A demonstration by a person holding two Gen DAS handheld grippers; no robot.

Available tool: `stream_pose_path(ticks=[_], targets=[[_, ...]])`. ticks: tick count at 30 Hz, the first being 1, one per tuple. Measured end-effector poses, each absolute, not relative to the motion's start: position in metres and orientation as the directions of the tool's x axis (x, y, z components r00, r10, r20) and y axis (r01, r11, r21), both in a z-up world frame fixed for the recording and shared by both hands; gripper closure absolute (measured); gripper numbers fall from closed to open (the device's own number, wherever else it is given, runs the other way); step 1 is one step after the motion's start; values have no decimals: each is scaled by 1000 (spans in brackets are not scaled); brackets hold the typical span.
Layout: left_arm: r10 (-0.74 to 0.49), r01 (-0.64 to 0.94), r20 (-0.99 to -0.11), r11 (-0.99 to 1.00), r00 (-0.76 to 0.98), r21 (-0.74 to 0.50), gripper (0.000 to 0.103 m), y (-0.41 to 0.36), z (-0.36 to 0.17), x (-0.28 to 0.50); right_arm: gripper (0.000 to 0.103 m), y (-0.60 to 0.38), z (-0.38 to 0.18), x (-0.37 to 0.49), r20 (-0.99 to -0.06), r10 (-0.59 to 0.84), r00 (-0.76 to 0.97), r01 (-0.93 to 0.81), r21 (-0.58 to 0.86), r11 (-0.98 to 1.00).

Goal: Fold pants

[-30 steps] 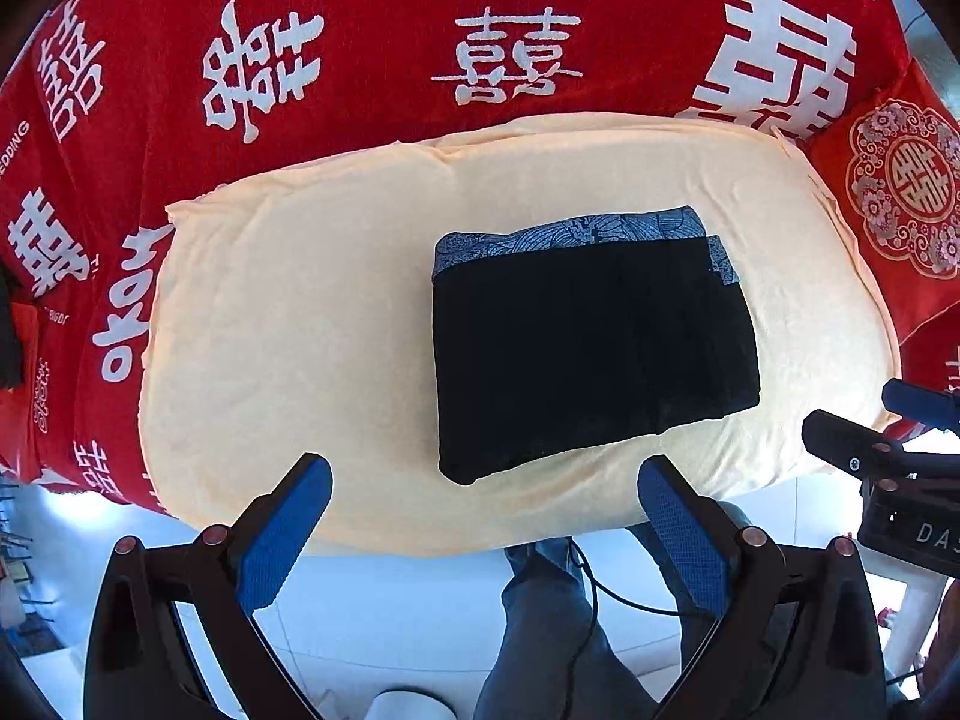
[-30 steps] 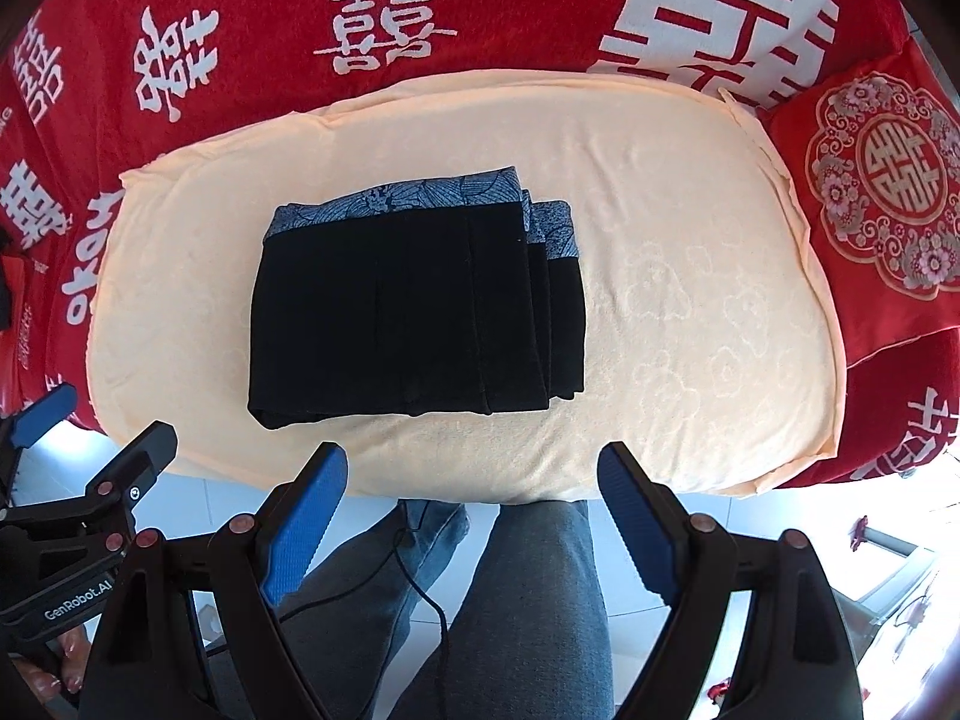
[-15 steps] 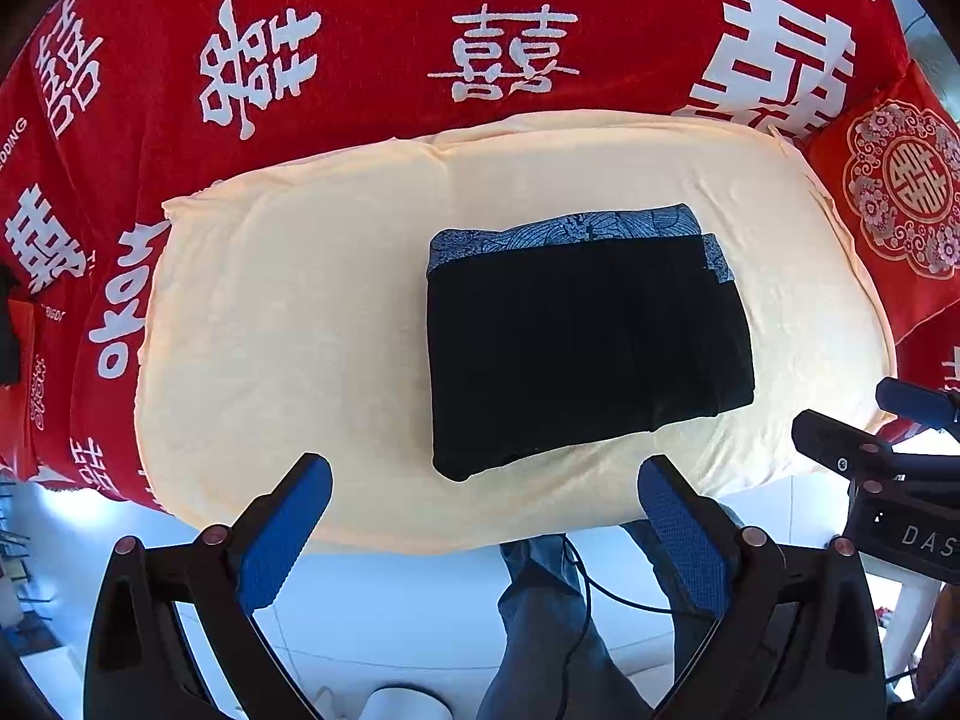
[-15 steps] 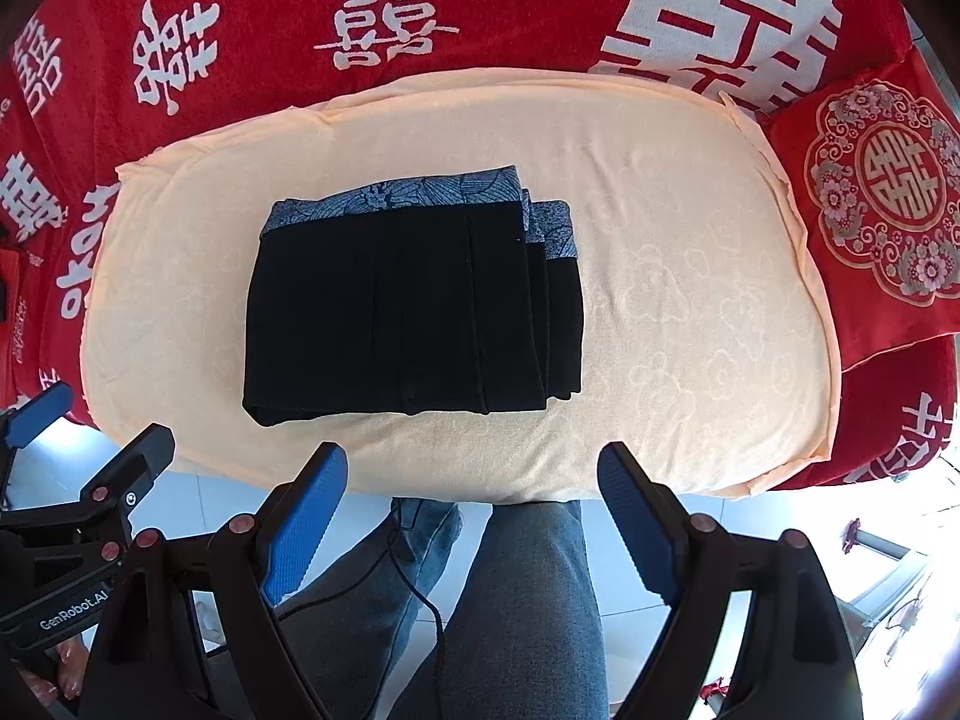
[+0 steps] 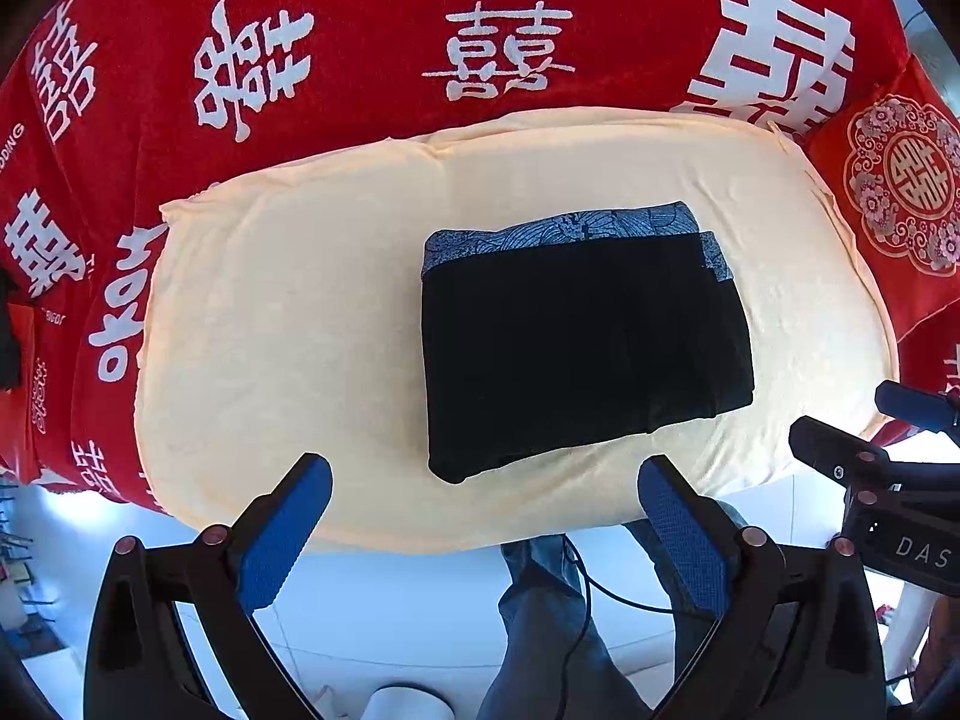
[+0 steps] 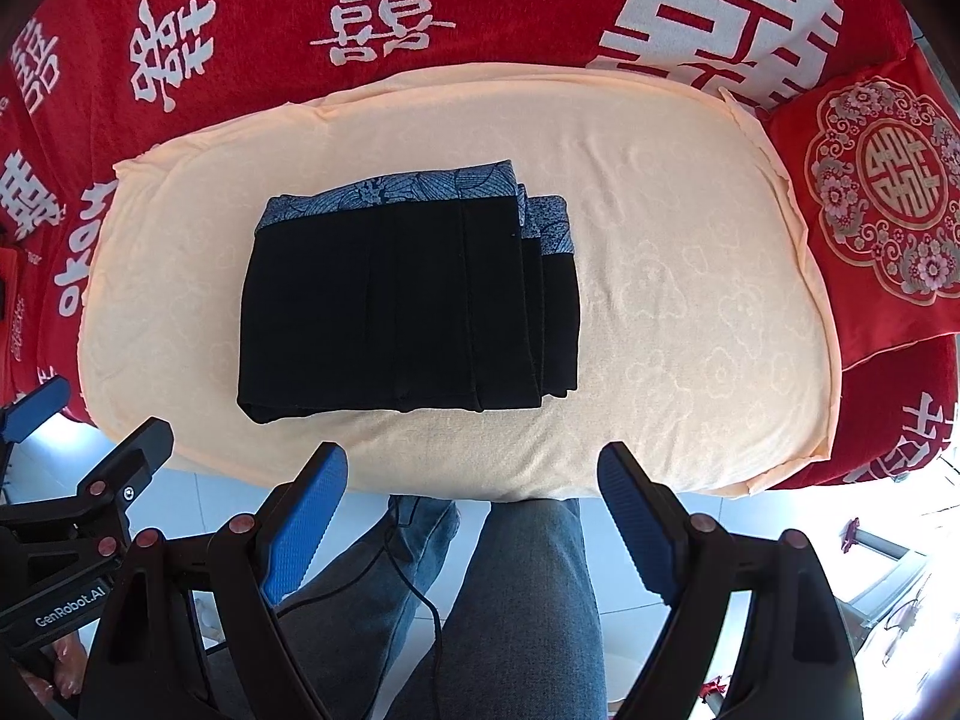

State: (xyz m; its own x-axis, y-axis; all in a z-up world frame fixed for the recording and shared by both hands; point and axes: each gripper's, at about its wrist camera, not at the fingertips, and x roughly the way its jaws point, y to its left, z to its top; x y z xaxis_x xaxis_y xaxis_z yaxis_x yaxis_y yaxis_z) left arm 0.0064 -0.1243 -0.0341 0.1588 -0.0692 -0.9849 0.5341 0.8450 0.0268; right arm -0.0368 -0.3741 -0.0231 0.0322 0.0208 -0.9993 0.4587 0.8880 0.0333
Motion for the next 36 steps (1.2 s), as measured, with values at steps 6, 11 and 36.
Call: stream_pose_path(ticks=[6, 11, 36], targets=[[-70, 537, -984, 843, 161, 28, 0, -128, -33, 6, 15, -373, -24, -38, -999, 19, 31, 455, 31, 890], [-70, 538, -985, 842, 160, 27, 0, -129, -33, 5, 15, -373, -26, -38, -999, 20, 26, 456, 29, 890], [-100, 520, -980, 854, 172, 5, 0, -125, -29, 11, 15, -373, -27, -36, -999, 24, 27, 453, 34, 891]])
